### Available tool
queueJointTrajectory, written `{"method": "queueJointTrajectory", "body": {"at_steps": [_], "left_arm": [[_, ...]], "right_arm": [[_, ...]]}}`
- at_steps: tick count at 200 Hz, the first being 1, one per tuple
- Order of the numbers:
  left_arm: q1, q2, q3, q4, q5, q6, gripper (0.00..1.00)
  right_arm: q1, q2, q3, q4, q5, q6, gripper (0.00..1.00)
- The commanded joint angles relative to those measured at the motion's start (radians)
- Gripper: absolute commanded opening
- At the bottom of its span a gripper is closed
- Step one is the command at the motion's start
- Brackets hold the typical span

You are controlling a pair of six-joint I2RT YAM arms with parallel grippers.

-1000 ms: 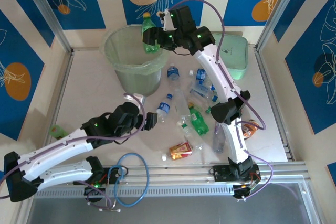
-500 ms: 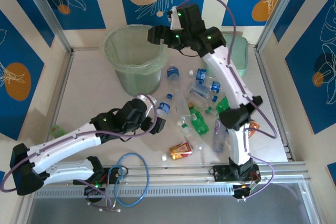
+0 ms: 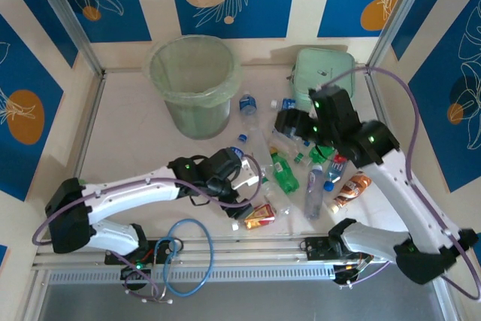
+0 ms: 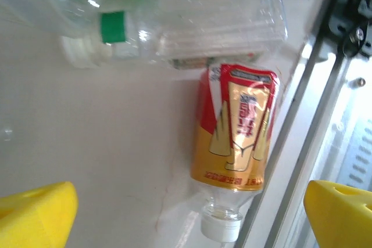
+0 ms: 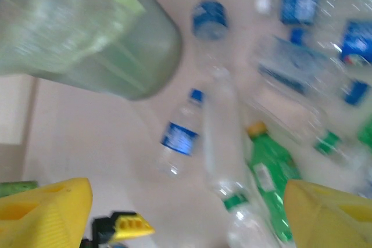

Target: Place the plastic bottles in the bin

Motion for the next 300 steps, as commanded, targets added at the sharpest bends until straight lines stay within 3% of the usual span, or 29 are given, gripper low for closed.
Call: {"method": "queueJointTrajectory", "body": {"at_steps": [1,34,69,107,145,212,256,300], "left_arm": [[-0.020,0.058,0.043,-0.050,0.075,0.074,0.99],[-0.077,0.141,0.057,-0.021,0.123,0.065,0.99],[-0.156,0.261,0.094,-0.047,0.035,0.065,0.99],[-0.169,0.342,0.149,-0.090,0.050,0.090,1.00],[-0.175,0.444,0.234,-0.157,0.066,0.109,0.86],[-0.186,0.517,0.294,-0.207,0.030,0.112,0.75],[-0.186,0.477,0.264,-0.181,0.014,0.111,0.69],[-0.186,0.450,0.245,-0.162,-0.010,0.097,0.49]], "right_arm": [[-0.011,-0.121,-0.092,-0.115,0.069,0.082,0.86],[-0.041,-0.247,-0.214,-0.196,0.070,0.160,0.87],[-0.063,-0.283,-0.275,-0.212,0.067,0.193,0.87],[-0.087,-0.296,-0.278,-0.210,0.051,0.189,0.86],[-0.113,-0.336,-0.288,-0.226,0.041,0.190,0.86],[-0.206,-0.343,-0.257,-0.224,-0.018,0.147,0.86],[-0.246,-0.350,-0.270,-0.213,-0.047,0.133,0.85],[-0.279,-0.340,-0.268,-0.191,-0.081,0.110,0.83]]}}
